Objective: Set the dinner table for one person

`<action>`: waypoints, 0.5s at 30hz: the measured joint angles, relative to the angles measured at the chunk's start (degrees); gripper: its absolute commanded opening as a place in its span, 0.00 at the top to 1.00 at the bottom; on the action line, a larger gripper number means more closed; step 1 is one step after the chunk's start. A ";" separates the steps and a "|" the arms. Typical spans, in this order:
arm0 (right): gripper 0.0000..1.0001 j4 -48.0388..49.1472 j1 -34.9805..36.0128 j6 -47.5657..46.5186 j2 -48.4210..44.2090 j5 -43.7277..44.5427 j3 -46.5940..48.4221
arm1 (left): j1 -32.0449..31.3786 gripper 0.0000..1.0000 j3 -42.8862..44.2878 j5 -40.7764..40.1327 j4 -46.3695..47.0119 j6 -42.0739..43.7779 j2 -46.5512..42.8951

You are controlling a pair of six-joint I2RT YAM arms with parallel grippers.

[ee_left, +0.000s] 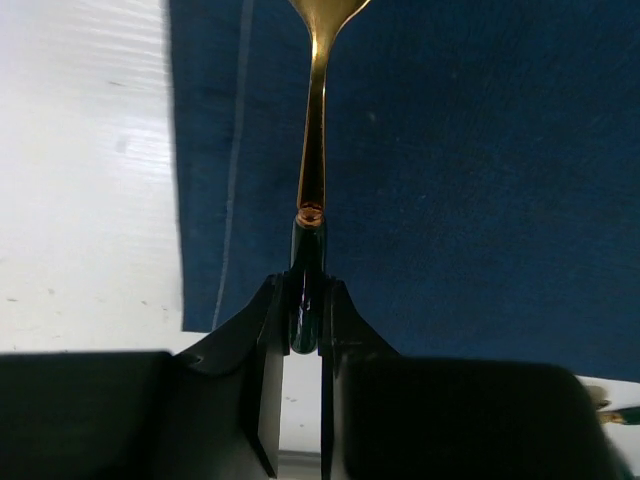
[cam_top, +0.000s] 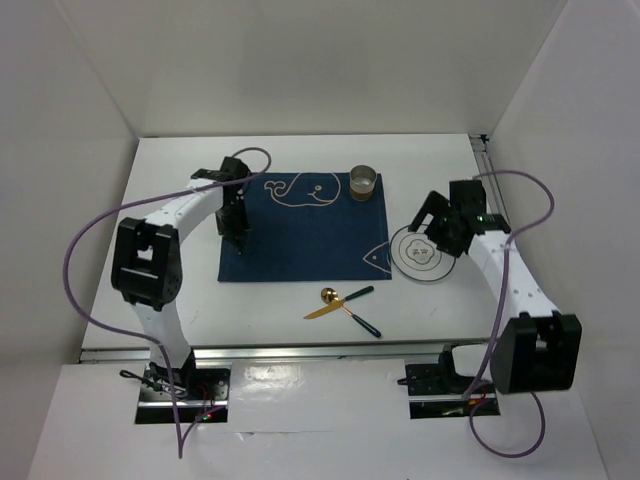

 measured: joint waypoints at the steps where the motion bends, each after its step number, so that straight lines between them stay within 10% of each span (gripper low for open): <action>1: 0.05 0.04 -0.66 1.81 -2.64 -0.50 -3.30 | -1.03 1.00 0.96 -0.02 -0.66 0.13 2.12; 12: 0.03 -2.62 -8.94 18.64 -23.23 -4.79 -21.77 | -5.55 0.99 8.85 -2.62 -4.74 1.31 13.09; 15: 0.03 -3.10 -10.10 21.33 -25.16 -4.92 -22.97 | -5.51 0.68 8.85 -2.99 -5.09 1.31 14.32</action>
